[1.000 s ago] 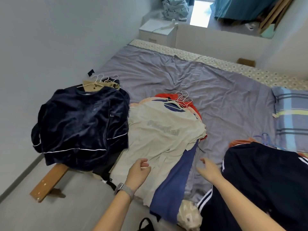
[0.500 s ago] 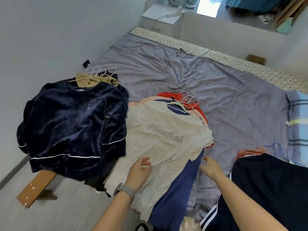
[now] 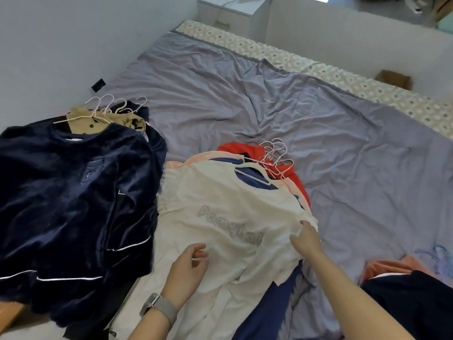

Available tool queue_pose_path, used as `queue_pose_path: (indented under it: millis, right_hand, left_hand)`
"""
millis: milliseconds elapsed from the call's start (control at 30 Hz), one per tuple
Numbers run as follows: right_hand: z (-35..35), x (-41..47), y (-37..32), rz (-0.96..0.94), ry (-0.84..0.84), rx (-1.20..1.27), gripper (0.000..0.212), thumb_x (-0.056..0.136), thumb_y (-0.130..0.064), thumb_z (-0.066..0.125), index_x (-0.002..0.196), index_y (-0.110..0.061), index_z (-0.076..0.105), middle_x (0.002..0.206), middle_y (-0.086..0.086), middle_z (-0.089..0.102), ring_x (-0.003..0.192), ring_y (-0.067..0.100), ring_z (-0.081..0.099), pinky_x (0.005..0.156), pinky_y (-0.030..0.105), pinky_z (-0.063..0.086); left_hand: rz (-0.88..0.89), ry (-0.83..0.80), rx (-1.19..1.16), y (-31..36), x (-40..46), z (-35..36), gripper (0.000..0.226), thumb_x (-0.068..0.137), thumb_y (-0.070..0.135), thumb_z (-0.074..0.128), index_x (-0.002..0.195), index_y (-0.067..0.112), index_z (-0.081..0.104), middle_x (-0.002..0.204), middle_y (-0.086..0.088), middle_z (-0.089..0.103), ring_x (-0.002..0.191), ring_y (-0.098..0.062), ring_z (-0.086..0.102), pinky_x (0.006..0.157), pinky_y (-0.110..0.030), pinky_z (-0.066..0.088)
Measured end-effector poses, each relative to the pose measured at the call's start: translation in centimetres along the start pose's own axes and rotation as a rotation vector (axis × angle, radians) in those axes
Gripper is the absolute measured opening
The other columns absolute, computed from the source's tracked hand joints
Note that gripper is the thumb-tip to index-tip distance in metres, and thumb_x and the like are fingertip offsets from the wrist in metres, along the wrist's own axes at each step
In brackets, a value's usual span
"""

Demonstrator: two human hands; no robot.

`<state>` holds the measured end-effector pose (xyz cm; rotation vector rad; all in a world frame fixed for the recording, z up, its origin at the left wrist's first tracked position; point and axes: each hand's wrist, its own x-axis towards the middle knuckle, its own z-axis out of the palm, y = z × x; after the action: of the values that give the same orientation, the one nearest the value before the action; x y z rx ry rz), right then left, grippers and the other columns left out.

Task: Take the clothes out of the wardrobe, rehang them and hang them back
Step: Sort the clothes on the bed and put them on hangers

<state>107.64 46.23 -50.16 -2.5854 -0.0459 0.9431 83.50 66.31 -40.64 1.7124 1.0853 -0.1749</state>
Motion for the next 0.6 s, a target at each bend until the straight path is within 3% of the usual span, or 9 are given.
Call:
queue_pose_path:
  millis: [133, 267, 433, 533, 600]
  right_hand:
    - [0.0, 3.9, -2.2, -0.040, 0.076, -0.001, 0.040, 0.082, -0.012, 0.051, 0.123, -0.014, 0.050, 0.116, 0.011, 0.059, 0.107, 0.036, 0.055, 0.084, 0.035, 0.045]
    - [0.3, 7.4, -3.4, -0.078, 0.039, -0.007, 0.056, 0.082, -0.026, 0.054, 0.136, -0.025, 0.042, 0.119, 0.008, 0.061, 0.106, 0.034, 0.057, 0.090, 0.041, 0.047]
    - [0.5, 10.4, -3.2, -0.064, -0.017, 0.001, 0.058, 0.075, -0.021, 0.066, 0.130, -0.013, 0.051, 0.117, 0.016, 0.062, 0.106, 0.037, 0.058, 0.092, 0.044, 0.049]
    - [0.1, 11.7, -2.7, 0.013, -0.005, 0.088, 0.066, 0.066, -0.030, 0.071, 0.128, -0.016, 0.054, 0.112, 0.011, 0.066, 0.100, 0.033, 0.062, 0.089, 0.041, 0.051]
    - [-0.1, 11.8, -3.2, 0.022, -0.033, 0.129, 0.058, 0.073, -0.037, 0.074, 0.126, -0.021, 0.057, 0.109, 0.007, 0.066, 0.096, 0.029, 0.062, 0.085, 0.038, 0.051]
  left_hand:
    - [-0.036, 0.018, -0.023, -0.2, 1.7, 0.9, 0.025, 0.089, 0.014, 0.059, 0.107, 0.030, 0.054, 0.099, 0.010, 0.065, 0.085, -0.002, 0.061, 0.068, -0.005, 0.042]
    - [-0.071, 0.023, -0.031, -0.5, 2.6, 1.5, 0.024, 0.090, 0.016, 0.058, 0.107, 0.032, 0.054, 0.101, 0.011, 0.065, 0.085, -0.002, 0.061, 0.068, -0.006, 0.043]
    - [-0.094, 0.030, -0.041, -0.7, 3.6, 1.5, 0.024, 0.090, 0.016, 0.057, 0.107, 0.033, 0.054, 0.100, 0.013, 0.064, 0.086, 0.000, 0.061, 0.068, -0.005, 0.041]
    - [-0.089, 0.036, -0.041, -0.6, 4.1, 1.0, 0.024, 0.090, 0.017, 0.058, 0.107, 0.033, 0.053, 0.101, 0.013, 0.064, 0.087, 0.000, 0.061, 0.071, -0.007, 0.041]
    - [-0.089, 0.040, -0.050, -0.4, 4.4, 0.7, 0.024, 0.090, 0.017, 0.058, 0.107, 0.033, 0.053, 0.101, 0.012, 0.064, 0.086, -0.001, 0.061, 0.071, -0.007, 0.041]
